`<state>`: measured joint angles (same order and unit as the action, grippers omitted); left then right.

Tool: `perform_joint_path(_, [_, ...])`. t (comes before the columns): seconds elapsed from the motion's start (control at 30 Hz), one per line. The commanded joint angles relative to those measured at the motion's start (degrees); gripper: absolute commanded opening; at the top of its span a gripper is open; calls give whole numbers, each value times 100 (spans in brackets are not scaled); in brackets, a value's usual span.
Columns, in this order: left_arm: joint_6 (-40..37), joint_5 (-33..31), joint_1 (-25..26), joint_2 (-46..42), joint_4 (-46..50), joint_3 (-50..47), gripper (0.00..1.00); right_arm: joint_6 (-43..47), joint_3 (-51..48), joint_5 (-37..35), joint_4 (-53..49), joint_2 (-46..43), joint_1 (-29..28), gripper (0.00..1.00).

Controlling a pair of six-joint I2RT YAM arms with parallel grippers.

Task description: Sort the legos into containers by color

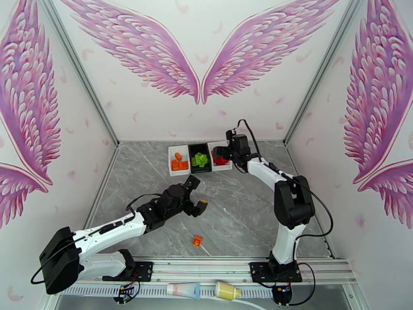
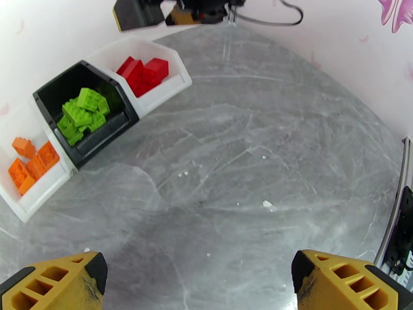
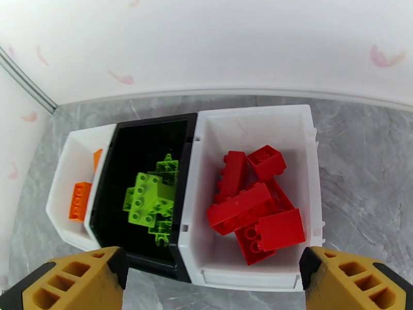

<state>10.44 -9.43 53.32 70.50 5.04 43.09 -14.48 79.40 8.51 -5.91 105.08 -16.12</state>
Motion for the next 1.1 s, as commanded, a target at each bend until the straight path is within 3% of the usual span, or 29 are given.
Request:
perform_joint_path(0.0, [779, -668, 304, -71, 1011, 309, 99, 77, -454, 268, 237, -415, 18, 94])
perform_joint_path(0.17, [2005, -956, 852, 21, 1858, 458, 99, 126, -953, 344, 257, -839, 10, 95])
perform_joint_path(0.4, [3133, -664, 1507, 653, 3106, 862, 97, 138, -1610, 422, 406, -1322, -32, 96])
perform_joint_path(0.67, [3483, -230, 1938, 1629, 3873, 1518, 87, 112, -2082, 454, 512, -1600, -75, 97])
perform_joint_path(1.07, [3610, 261, 1812, 2449, 4196, 1791, 68, 183, -2324, 344, 557, -1694, -72, 97])
